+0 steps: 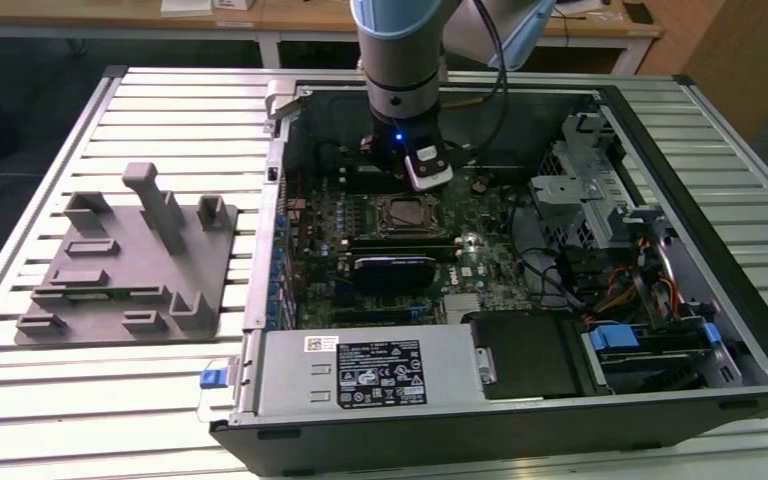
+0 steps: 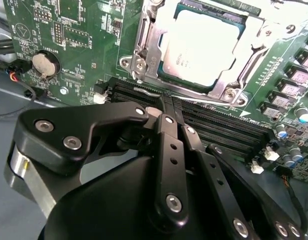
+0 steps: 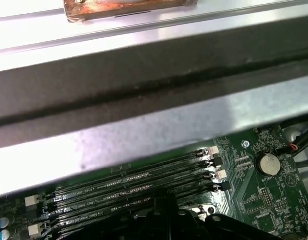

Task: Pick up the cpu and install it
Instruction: 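Install the first cpu locking lever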

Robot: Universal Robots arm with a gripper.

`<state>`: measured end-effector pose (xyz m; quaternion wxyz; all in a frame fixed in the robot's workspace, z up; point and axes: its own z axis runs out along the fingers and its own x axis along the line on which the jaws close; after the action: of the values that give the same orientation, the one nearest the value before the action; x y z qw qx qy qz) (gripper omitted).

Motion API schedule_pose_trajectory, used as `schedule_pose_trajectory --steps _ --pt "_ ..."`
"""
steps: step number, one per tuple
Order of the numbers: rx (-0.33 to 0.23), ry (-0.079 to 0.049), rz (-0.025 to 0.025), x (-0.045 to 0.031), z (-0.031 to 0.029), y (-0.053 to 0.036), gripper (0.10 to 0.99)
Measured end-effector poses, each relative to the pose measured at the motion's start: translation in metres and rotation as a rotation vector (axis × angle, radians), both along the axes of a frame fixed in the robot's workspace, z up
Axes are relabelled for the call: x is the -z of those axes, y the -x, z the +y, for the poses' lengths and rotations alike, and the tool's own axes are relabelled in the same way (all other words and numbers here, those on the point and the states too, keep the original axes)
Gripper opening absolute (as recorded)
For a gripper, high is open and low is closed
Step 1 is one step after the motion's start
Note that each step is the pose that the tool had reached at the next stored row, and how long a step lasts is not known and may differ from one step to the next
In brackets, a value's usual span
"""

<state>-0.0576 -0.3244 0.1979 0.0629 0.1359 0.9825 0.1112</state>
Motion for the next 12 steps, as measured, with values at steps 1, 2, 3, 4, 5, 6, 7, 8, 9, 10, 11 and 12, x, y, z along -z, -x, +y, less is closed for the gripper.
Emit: schedule_pose_trajectory --steps 1,2,3,4,5,6,7,8,9,10,11,12 --pt "0.0 0.004 0.0001 0.0004 0.0 0.0 0.106" --pt "0.0 0.007 0.0001 0.0009 0.0 0.0 0.106" --pt "-0.001 0.009 0.0001 0.0014 0.0 0.0 0.106" --pt "-0.001 0.011 0.0001 0.0018 0.0 0.0 0.106" --pt "-0.002 0.013 0.0002 0.0021 0.0 0.0 0.106" --pt "-0.002 0.016 0.0002 0.0024 0.0 0.0 0.106" --pt "-0.003 0.018 0.0002 0.0027 0.0 0.0 0.106" --pt "-0.003 0.02 0.0002 0.003 0.0 0.0 0.106" --pt "-0.004 0.022 0.0002 0.0033 0.0 0.0 0.106" --pt "-0.004 0.024 0.0003 0.0036 -0.0001 0.0 0.106" --pt "-0.005 0.026 0.0003 0.0038 -0.0001 0.0 0.106" --pt "-0.005 0.028 0.0003 0.0041 -0.0001 0.0 0.106"
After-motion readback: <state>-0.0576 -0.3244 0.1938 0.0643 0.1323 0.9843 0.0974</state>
